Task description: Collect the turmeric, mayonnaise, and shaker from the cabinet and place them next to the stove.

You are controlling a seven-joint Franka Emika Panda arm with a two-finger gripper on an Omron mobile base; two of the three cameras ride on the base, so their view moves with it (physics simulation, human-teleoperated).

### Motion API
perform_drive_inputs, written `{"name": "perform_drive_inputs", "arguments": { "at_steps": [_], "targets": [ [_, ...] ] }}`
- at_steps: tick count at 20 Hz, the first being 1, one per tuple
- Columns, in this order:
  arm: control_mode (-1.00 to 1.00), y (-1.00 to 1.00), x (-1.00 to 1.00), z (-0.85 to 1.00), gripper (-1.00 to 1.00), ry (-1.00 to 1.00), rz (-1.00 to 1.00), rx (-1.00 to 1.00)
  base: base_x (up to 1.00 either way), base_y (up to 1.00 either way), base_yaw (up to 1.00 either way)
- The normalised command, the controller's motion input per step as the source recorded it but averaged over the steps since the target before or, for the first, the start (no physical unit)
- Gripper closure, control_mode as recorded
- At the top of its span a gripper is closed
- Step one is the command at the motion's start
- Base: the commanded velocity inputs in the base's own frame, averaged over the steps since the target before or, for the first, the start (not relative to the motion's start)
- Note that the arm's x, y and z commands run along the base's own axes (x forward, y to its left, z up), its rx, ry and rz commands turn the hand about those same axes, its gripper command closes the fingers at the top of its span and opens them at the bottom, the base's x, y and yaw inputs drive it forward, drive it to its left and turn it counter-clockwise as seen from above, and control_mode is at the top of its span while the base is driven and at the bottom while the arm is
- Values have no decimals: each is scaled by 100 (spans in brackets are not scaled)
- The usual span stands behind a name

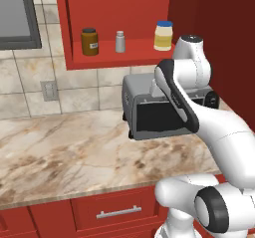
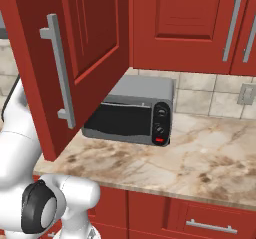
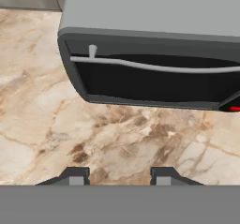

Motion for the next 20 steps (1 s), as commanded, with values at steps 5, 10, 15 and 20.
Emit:
{"name": "perform_drive_inputs", "arguments": {
  "at_steps": [5, 10, 15, 20],
  "targets": [
    [100, 5, -5, -2, -100, 0, 0, 0, 0, 6, 0],
    [100, 0, 0, 0, -100, 0, 0, 0, -1, 45, -3],
    [100, 0, 0, 0, -100, 0, 0, 0, 4, 45, -5],
    [100, 0, 0, 0, -100, 0, 0, 0, 28, 38, -9]
  ]
}}
